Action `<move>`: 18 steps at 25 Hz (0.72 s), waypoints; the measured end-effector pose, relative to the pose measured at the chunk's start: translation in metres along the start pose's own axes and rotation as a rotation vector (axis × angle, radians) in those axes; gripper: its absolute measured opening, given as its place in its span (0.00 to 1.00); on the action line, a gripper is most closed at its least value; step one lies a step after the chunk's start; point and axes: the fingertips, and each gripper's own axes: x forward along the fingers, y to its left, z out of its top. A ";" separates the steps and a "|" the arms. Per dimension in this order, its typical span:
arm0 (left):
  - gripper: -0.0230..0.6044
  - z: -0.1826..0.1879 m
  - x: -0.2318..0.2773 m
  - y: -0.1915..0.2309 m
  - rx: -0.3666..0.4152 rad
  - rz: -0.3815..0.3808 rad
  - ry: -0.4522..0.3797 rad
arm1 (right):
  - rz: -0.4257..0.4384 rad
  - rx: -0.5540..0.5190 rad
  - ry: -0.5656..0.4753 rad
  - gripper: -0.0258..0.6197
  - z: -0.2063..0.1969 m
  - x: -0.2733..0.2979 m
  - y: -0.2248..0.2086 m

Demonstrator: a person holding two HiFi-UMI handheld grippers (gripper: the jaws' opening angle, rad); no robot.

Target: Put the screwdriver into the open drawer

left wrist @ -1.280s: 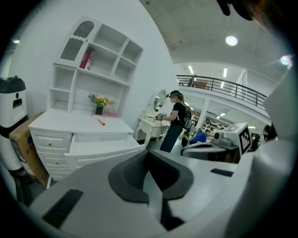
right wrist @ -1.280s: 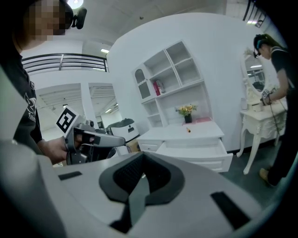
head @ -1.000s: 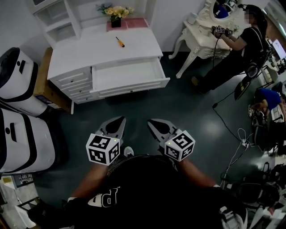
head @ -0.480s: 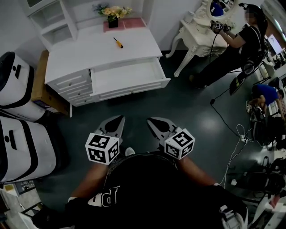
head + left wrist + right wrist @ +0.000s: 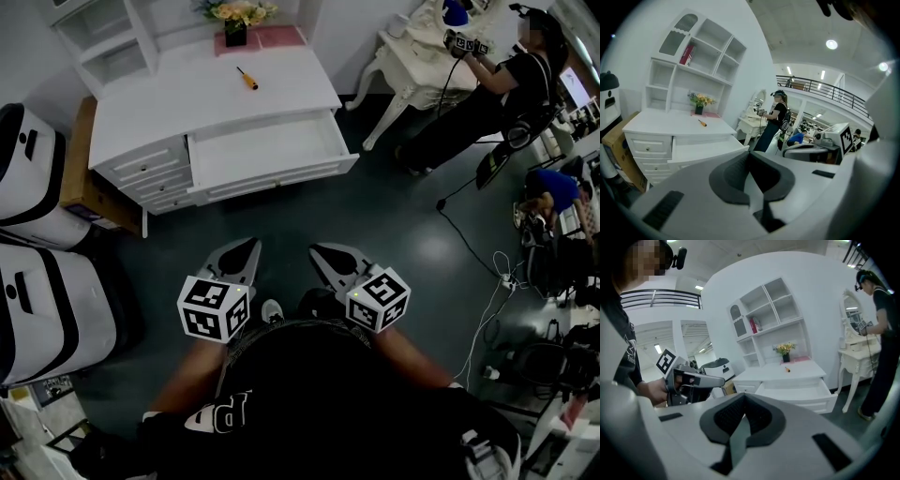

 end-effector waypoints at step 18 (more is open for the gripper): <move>0.05 0.003 0.014 0.008 0.003 0.036 0.011 | 0.057 -0.008 -0.014 0.05 0.012 0.021 -0.014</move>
